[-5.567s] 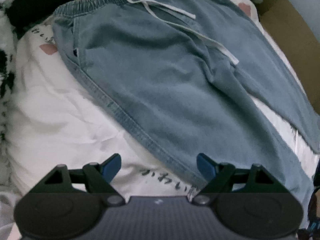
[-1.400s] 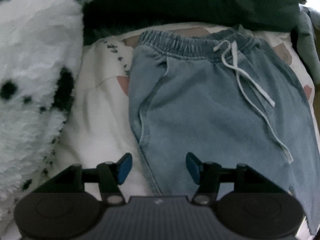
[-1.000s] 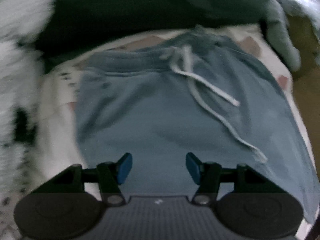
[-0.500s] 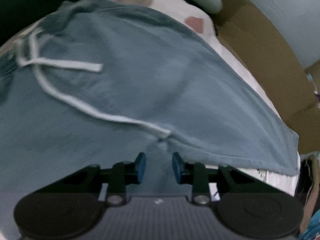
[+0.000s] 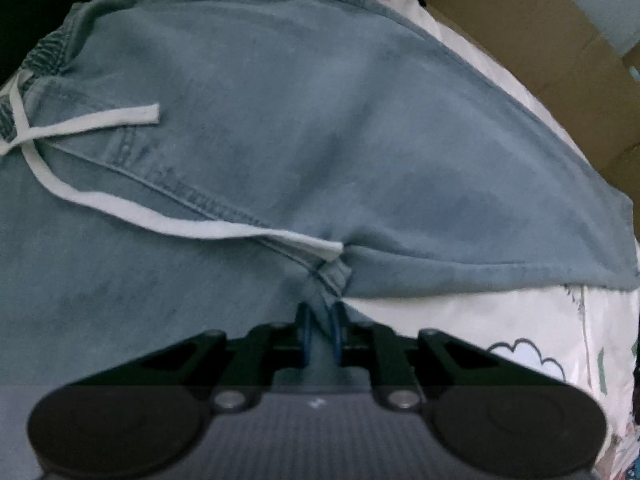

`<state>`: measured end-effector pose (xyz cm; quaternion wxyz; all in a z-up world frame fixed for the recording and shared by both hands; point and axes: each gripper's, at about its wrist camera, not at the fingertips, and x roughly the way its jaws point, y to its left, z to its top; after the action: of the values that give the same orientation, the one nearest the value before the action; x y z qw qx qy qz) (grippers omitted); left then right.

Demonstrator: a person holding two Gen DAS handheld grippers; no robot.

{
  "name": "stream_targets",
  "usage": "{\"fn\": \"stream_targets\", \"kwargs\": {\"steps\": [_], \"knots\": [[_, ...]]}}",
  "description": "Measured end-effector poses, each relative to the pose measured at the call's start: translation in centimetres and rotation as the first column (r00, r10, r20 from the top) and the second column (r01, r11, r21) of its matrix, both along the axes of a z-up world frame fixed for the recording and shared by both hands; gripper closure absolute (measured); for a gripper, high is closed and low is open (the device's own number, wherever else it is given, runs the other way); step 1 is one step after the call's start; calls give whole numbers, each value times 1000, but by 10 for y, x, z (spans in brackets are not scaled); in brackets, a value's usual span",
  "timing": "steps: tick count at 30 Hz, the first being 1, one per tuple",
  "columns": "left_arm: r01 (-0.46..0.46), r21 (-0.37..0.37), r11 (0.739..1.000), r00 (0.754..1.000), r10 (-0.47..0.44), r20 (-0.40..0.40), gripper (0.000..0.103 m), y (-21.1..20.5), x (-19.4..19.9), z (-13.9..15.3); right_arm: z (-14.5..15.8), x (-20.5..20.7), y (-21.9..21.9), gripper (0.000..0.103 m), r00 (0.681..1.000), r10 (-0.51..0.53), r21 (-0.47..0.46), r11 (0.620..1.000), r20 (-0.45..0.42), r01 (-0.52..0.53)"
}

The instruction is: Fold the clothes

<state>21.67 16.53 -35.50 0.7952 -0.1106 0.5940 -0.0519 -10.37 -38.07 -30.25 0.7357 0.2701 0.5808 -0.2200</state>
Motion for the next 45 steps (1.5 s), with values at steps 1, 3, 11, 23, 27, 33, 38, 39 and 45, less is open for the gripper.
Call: {"fn": "stream_targets", "kwargs": {"steps": [1, 3, 11, 23, 27, 33, 38, 39, 45], "knots": [[8, 12, 1000, 1000, -8, -8, 90, -2, 1, 0, 0, 0, 0, 93, 1000, 1, 1, 1000, -2, -1], [31, 45, 999, 999, -30, -29, 90, -6, 5, 0, -1, 1, 0, 93, 1000, 3, 3, 1000, -4, -3], [96, 174, 980, 995, -89, -50, 90, -33, 22, 2, -8, -3, 0, 91, 1000, -23, 19, 1000, -12, 24], [155, 182, 971, 988, -150, -42, 88, -44, 47, -7, -33, 1, -1, 90, 997, -49, 46, 998, -55, 52], [162, 133, 978, 987, -160, -28, 88, -37, 49, -10, -37, 8, -2, 87, 994, -70, 45, 996, -85, 74], [120, 96, 988, 993, -120, -13, 88, -30, 47, -10, -39, 18, -6, 82, 988, -47, 61, 997, -146, 56], [70, 72, 995, 997, -71, 7, 71, -29, 34, -4, -41, 19, -13, 82, 992, 12, 108, 994, -127, 2], [67, 63, 996, 998, -68, 13, 64, -27, 30, -2, -41, 17, -14, 82, 993, 15, 111, 994, -115, -2], [54, 48, 997, 998, -56, 26, 50, 2, -13, 42, -25, 1, -12, 74, 994, -92, 108, 989, -63, 98]]}}
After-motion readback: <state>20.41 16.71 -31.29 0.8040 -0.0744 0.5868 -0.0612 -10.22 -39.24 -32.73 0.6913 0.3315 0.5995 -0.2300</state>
